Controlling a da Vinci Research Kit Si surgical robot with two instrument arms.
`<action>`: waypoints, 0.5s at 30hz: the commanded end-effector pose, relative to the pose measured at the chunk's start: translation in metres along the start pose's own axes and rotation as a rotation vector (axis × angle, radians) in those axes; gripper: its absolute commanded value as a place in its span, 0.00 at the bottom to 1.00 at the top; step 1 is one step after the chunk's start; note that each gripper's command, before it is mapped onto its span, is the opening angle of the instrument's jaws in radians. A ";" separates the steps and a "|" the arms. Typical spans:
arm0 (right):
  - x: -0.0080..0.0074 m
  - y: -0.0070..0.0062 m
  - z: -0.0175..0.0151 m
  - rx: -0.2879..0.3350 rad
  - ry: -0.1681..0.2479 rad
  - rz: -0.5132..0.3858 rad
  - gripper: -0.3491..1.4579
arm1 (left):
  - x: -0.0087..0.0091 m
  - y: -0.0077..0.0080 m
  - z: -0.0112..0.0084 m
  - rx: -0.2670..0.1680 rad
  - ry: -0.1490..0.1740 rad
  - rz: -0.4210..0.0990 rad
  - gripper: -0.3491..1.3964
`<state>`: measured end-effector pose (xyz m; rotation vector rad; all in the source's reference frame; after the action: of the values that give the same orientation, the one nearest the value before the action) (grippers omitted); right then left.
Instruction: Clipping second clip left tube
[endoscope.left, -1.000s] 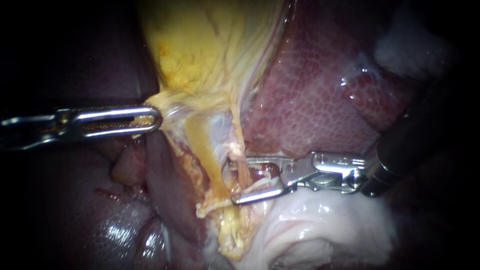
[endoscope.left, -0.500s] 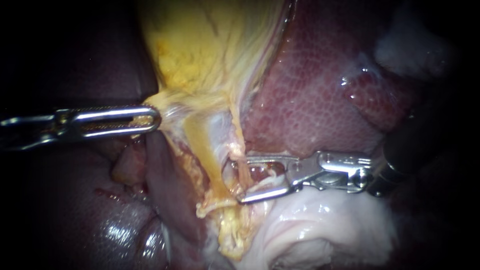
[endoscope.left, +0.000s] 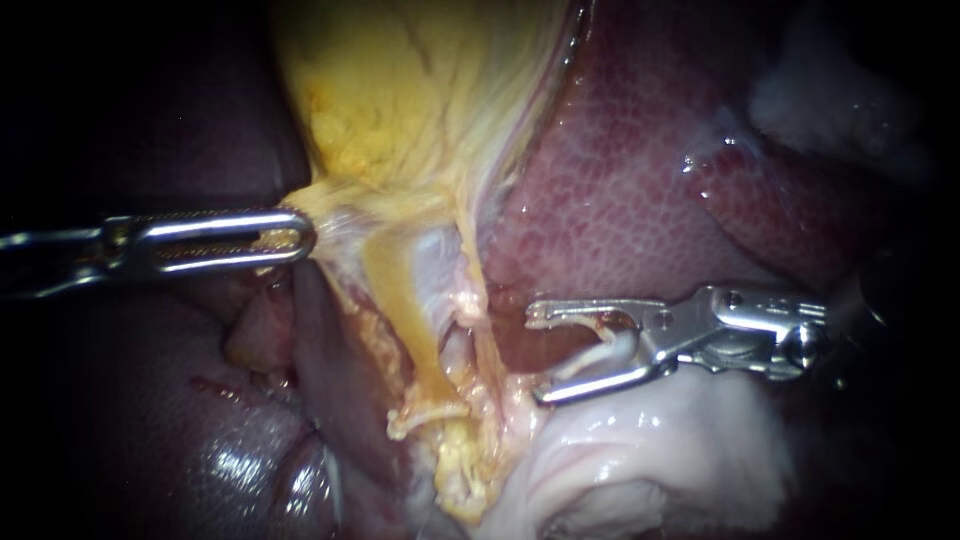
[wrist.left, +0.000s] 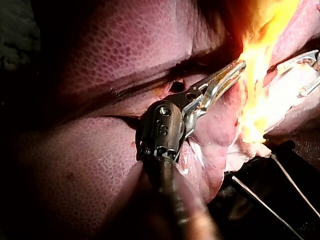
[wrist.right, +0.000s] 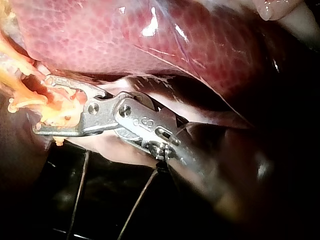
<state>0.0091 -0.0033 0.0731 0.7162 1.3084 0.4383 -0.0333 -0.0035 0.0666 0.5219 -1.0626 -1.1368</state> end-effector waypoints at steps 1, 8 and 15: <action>-0.0004 0.0000 0.0004 0.003 -0.003 -0.002 0.52 | 0.0000 0.0000 0.0000 0.000 0.000 0.000 0.00; -0.0028 0.0004 0.0035 0.021 -0.008 -0.020 0.52 | 0.0000 -0.0001 -0.0001 0.000 0.000 0.000 0.00; -0.0053 0.0020 0.0059 0.021 -0.012 -0.034 0.52 | 0.0001 -0.0004 -0.0001 -0.001 -0.001 0.000 0.00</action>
<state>0.0142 -0.0068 0.0795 0.7099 1.3133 0.3904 -0.0333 -0.0038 0.0662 0.5221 -1.0625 -1.1375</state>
